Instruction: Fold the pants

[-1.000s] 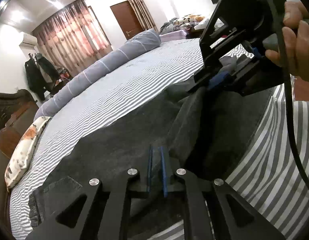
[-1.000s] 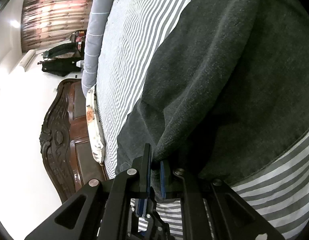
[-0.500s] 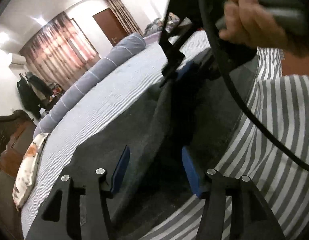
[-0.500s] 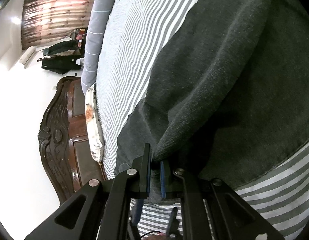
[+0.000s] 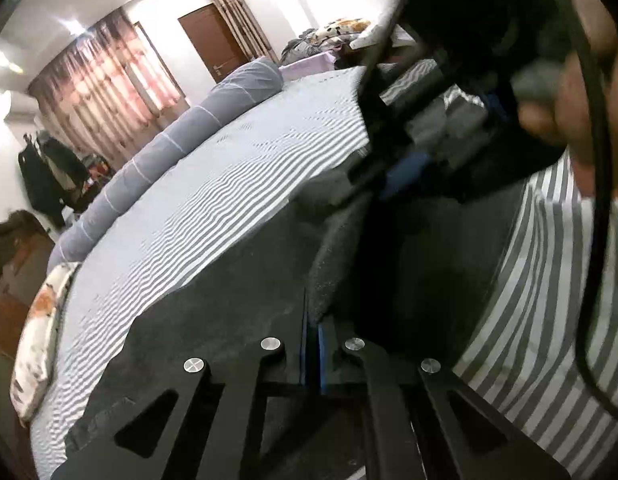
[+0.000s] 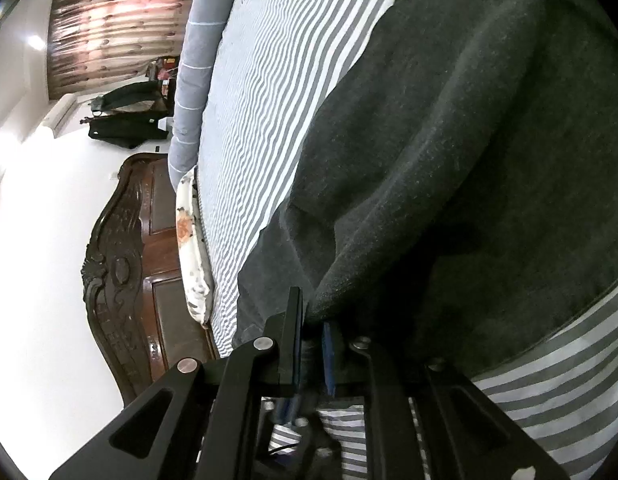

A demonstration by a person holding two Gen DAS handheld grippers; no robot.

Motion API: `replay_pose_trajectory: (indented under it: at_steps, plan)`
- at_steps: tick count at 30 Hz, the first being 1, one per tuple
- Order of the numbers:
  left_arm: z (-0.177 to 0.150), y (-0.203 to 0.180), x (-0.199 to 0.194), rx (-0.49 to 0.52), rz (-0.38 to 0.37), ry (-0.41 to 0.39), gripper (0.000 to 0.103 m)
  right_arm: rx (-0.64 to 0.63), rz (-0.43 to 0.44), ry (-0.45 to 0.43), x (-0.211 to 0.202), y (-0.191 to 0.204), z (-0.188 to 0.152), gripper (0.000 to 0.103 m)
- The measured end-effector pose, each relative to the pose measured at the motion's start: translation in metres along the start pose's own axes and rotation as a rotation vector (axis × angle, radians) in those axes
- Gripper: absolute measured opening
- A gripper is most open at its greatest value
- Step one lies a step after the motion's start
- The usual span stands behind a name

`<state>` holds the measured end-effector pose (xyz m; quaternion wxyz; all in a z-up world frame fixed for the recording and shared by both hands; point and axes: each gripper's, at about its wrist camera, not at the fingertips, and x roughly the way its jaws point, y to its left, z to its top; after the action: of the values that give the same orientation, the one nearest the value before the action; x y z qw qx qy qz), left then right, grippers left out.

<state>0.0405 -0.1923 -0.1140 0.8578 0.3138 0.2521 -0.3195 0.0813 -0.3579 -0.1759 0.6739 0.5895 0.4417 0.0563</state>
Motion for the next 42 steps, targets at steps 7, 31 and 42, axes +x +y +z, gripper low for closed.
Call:
replay_pose_trajectory:
  at_steps: [7, 31, 42]
  plan:
    - [0.013, 0.015, -0.017, -0.038, -0.013, -0.036, 0.003, 0.058, -0.042, -0.127, -0.026, -0.031, 0.035, 0.018]
    - [0.0, 0.038, -0.001, -0.215, -0.126, 0.029, 0.003, -0.181, -0.342, -0.21, -0.014, 0.061, 0.194, 0.025]
    - [-0.018, 0.044, 0.016, -0.271, -0.15, 0.088, 0.003, -0.191, -0.373, -0.223, -0.021, 0.047, 0.215, 0.026]
